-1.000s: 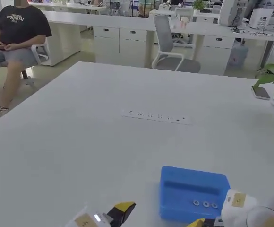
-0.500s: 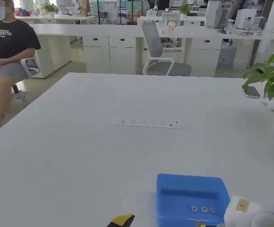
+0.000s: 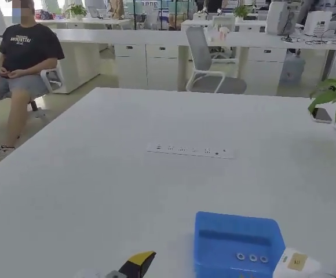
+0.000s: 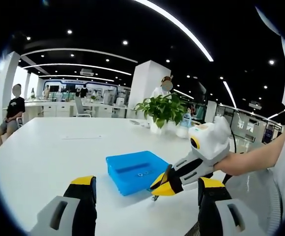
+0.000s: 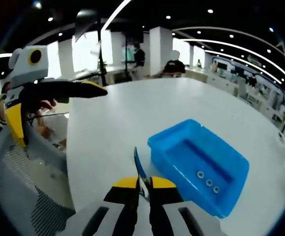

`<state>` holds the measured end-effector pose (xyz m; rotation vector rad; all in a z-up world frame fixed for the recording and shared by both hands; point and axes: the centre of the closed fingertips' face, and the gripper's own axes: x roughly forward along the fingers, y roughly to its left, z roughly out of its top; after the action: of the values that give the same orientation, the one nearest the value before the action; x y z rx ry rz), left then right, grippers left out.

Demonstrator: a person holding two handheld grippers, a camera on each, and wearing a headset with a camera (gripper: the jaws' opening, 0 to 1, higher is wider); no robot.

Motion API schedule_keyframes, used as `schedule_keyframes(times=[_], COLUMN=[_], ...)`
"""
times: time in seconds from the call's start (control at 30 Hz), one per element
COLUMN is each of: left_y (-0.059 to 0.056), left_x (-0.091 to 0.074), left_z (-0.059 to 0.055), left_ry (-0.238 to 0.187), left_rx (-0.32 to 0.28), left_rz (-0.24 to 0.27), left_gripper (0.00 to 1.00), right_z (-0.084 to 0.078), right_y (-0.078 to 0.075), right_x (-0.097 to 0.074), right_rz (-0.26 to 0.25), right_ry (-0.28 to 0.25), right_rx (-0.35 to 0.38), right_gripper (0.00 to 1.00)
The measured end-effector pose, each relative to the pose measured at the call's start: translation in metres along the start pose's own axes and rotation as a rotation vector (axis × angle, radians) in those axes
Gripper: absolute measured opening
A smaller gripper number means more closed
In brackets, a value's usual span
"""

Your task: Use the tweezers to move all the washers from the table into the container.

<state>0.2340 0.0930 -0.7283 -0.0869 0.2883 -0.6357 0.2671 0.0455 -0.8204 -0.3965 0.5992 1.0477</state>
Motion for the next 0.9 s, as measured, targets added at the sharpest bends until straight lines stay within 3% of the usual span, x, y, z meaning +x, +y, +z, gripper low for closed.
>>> schedule_keyframes(times=[0.37, 0.5, 0.57, 0.7, 0.9], left_y=[0.008, 0.007, 0.007, 0.008, 0.008], left_x=[-0.002, -0.002, -0.002, -0.002, -0.002], left_z=[0.0, -0.001, -0.002, -0.002, -0.002], left_ry=[-0.003, 0.008, 0.01, 0.007, 0.011], left_rx=[-0.011, -0.005, -0.004, -0.008, -0.009], left_rz=[0.035, 0.031, 0.031, 0.033, 0.031], left_gripper=[0.85, 0.85, 0.85, 0.85, 0.85], right_z=[-0.002, -0.002, 0.0, 0.008, 0.031], right_y=[0.0, 0.0, 0.006, 0.015, 0.014], right_x=[-0.003, -0.004, -0.003, -0.001, -0.007], right_rz=[-0.038, -0.041, -0.015, 0.01, 0.016], right_ry=[0.004, -0.005, 0.001, -0.007, -0.045], right_rx=[-0.001, 0.061, 0.074, 0.063, 0.061], right_gripper=[0.03, 0.03, 0.03, 0.03, 0.03])
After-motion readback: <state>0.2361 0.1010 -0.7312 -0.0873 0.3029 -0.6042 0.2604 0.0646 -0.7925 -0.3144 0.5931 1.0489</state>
